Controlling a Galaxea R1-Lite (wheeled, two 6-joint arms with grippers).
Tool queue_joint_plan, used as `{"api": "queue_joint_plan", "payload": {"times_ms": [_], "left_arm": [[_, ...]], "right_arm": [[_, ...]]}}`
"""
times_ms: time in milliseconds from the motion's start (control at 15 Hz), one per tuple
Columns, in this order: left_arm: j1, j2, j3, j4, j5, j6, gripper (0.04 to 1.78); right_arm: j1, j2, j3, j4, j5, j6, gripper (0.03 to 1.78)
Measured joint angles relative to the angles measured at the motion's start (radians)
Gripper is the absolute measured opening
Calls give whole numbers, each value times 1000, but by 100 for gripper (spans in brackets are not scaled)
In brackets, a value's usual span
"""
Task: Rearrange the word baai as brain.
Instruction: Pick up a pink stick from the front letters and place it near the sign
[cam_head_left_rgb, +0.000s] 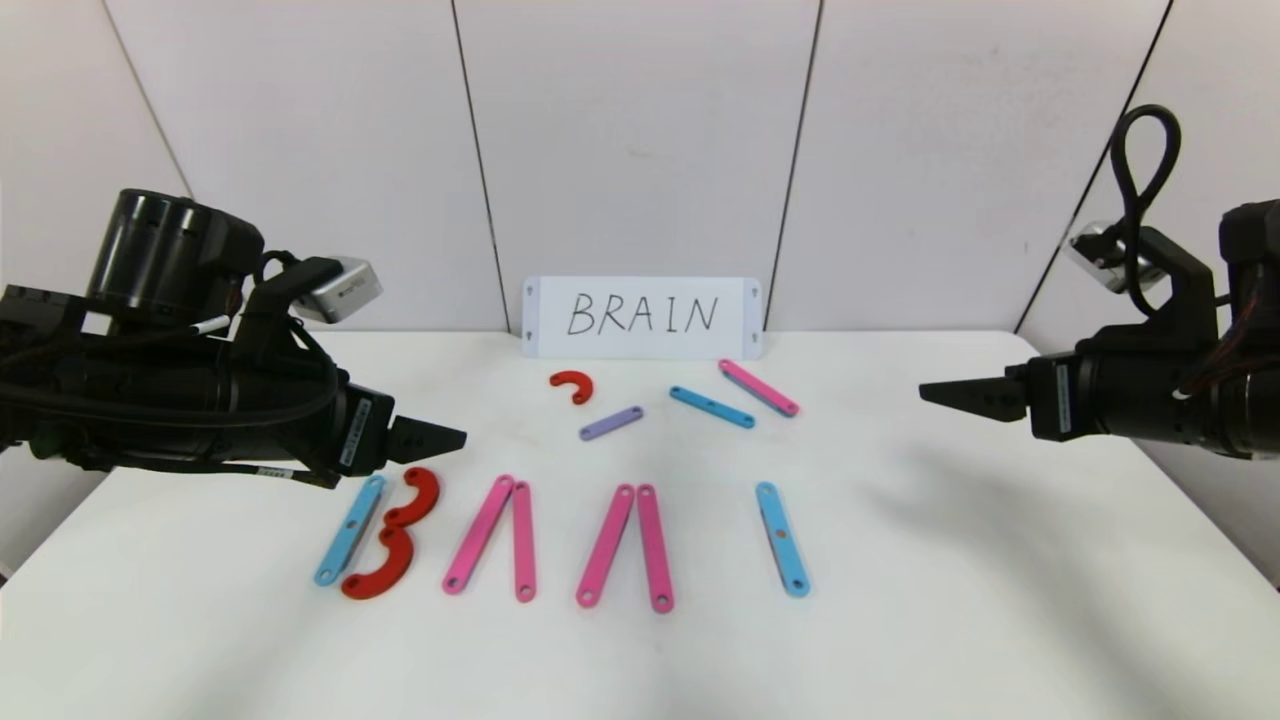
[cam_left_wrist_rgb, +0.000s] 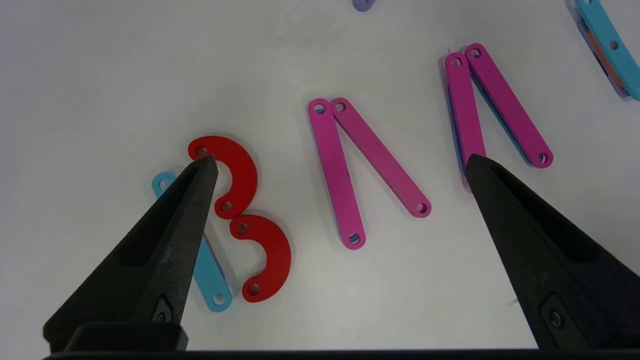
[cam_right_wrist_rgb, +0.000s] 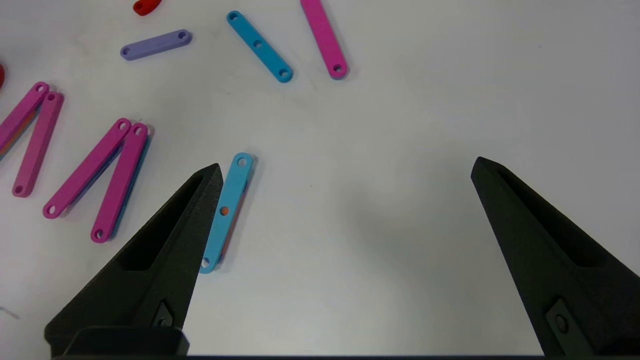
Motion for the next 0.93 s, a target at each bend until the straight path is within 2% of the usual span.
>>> {"api": "queue_joint_plan", "payload": {"times_ms": [267, 933], "left_arm": [[-9, 10, 13, 8, 13, 4, 173], [-136, 133, 38, 20, 202, -3, 173]], "right_arm": [[11, 39, -7, 0, 1, -3, 174], [15, 100, -2, -3, 2, -7, 174]]}}
